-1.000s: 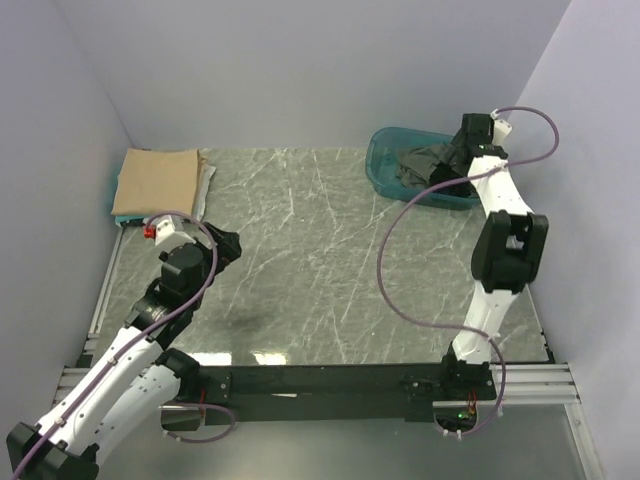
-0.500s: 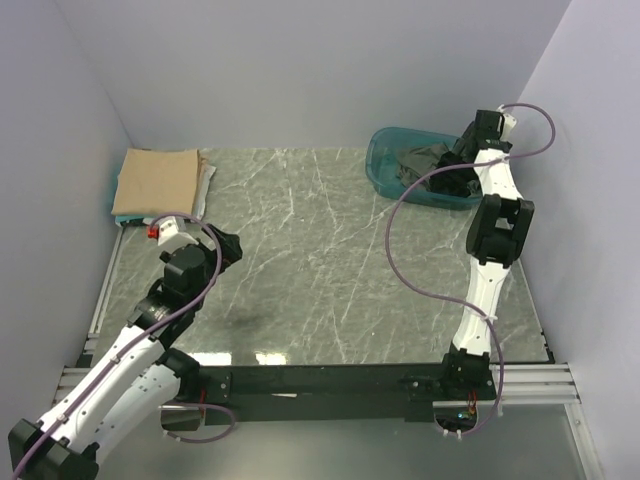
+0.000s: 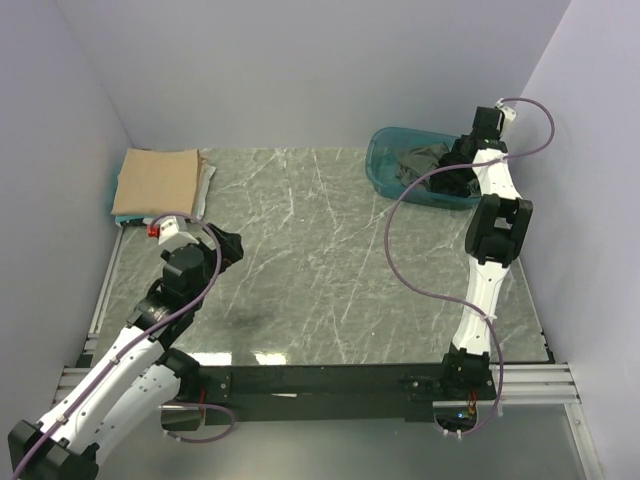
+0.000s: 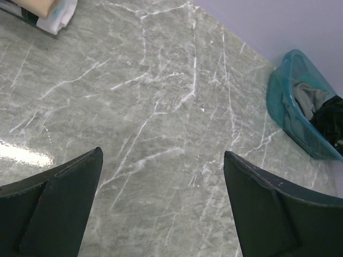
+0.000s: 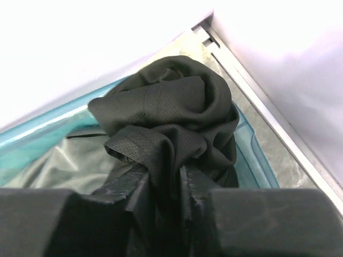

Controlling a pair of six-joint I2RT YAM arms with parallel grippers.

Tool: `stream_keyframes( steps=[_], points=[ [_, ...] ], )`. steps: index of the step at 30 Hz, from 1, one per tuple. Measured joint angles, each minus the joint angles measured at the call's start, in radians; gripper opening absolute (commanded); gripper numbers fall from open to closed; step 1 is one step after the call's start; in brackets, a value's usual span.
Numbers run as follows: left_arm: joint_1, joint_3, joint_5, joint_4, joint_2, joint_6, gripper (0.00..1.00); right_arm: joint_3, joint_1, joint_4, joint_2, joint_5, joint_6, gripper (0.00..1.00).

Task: Fold and stack the t-shirts
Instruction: Grab the tshirt from the pile, then move the tshirt to the center of the board

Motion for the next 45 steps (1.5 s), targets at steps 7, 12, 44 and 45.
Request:
stream_keyframes(
  steps=[7,12,44,45],
  points=[
    [0.000,0.000,0.019,0.001,-0.045,-0.001,0.99,-0.107,0.008,0.019,-0.133,-0.056,0.015,0.11],
    [0.000,0.000,0.026,0.006,-0.063,-0.005,0.99,-0.259,0.045,0.089,-0.343,-0.085,0.017,0.09],
    [0.000,0.028,0.056,-0.141,-0.182,-0.165,1.00,-0.001,0.603,-0.018,-0.937,-0.279,-0.027,0.08],
    [0.000,0.034,0.058,-0.152,-0.186,-0.170,1.00,-0.017,0.616,-0.009,-0.954,-0.303,-0.016,0.08]
  ],
)
